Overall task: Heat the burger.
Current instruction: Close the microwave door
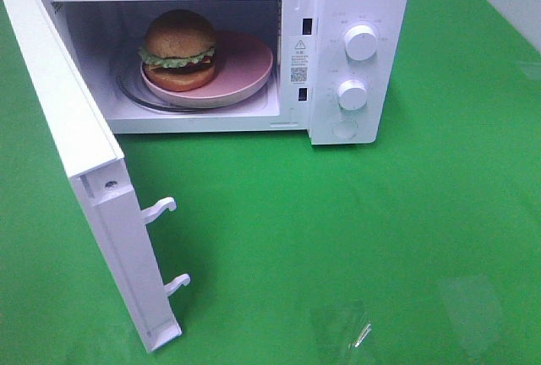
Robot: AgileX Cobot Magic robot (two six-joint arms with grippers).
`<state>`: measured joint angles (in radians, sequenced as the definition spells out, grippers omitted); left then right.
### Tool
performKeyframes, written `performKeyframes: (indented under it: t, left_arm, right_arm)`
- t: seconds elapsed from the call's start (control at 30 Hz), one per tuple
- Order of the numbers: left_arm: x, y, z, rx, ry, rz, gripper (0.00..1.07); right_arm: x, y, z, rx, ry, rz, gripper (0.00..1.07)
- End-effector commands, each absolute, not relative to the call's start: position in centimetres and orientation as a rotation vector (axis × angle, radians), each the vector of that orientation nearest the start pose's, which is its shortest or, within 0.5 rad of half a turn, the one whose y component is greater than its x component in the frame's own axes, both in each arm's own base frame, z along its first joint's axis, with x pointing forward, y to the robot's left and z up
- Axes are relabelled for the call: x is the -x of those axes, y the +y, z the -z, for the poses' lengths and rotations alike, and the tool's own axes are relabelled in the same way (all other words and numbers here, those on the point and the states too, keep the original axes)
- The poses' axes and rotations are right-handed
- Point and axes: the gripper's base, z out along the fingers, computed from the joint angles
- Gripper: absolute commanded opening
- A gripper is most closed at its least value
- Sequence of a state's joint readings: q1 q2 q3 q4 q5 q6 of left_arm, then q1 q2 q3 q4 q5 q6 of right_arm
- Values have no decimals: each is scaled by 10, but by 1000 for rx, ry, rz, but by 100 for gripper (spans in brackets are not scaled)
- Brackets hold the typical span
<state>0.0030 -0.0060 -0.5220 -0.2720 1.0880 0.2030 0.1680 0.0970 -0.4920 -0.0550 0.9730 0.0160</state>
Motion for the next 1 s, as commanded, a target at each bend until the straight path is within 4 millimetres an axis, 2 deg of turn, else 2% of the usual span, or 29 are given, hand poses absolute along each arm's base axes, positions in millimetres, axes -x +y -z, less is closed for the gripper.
performKeyframes:
  t: [0.03, 0.17, 1.0]
  left_arm:
    - [13, -22, -283, -226, 1982, 194, 98]
    - [13, -22, -283, -226, 1982, 194, 98]
    - [11, -22, -283, -225, 1996, 196, 98]
  right_arm:
    - [-11, -2, -283, 137, 2013, -53, 76]
    - [5, -4, -283, 71, 1919, -19, 76]
    - [5, -4, -283, 66, 1922, -13, 76]
